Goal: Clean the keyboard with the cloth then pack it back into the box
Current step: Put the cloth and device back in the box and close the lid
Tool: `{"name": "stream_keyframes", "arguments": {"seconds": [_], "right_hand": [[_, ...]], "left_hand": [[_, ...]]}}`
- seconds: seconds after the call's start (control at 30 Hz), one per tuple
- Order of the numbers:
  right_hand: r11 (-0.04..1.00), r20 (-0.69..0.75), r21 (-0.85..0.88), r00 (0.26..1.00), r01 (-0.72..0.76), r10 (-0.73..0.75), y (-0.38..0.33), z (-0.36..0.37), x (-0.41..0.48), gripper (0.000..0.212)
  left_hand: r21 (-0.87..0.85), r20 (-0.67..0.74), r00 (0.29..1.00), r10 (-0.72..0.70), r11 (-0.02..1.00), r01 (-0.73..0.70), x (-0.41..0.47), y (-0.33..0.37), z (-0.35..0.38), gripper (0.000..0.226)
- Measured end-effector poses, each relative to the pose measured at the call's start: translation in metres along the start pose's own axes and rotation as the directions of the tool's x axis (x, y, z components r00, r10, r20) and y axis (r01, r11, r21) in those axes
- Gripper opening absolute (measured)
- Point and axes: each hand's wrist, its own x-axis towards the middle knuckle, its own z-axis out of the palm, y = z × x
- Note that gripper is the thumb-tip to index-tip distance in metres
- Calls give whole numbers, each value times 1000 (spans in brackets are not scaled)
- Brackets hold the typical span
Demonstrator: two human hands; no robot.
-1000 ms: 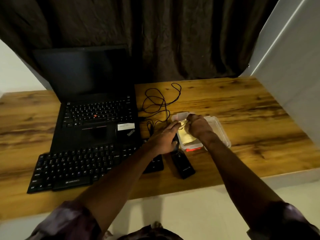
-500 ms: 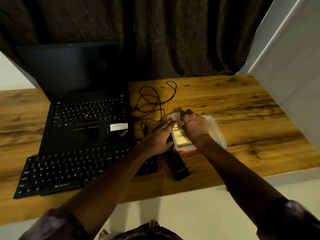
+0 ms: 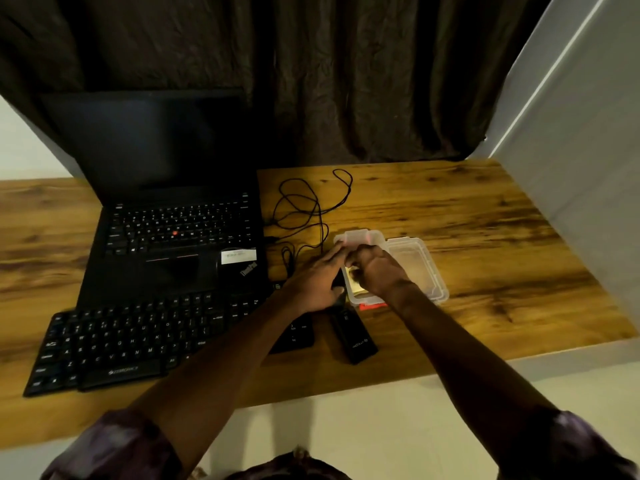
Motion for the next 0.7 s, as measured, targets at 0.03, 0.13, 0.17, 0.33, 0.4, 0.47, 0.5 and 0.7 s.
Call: {"name": "stream_keyframes", "arguments": {"seconds": [0.03,0.13,0.17,0.33,0.4,0.47,0.5,0.7], "right_hand": [[1000,-11,-6,1000,-10,10,-1,-2,-4,33],[999,-168,34,986,-12,18,-1,-5,-18,25],[999,-223,43,975,-15,24,-3,-8,-26,25],[972,-353,234,932,3,82,-18,-12,-89,18],[970,-335,228,929,-81,157,-25,-1,-113,23],[971,-339,155,914,-180,223,-32,16,-128,41],[965,-294,127,920,-231,259,-36,21,-132,48],[947,-79,29,943,-321,322,-46,56,-136,78]], "left_hand": [[-12,-38,999,20,1000,-20,-2,-1,0,85],[-32,-136,989,51,998,-55,-11,-4,0,75],[-33,-160,986,50,998,-56,-14,-6,0,70],[-31,-219,973,70,996,-79,-37,-13,-1,58],[26,-246,964,100,995,-96,-46,-16,2,55],[54,-248,964,97,995,-86,-54,-19,6,55],[67,-243,966,91,995,-77,-56,-19,7,55],[126,-180,980,82,990,-59,-68,-13,13,61]]}}
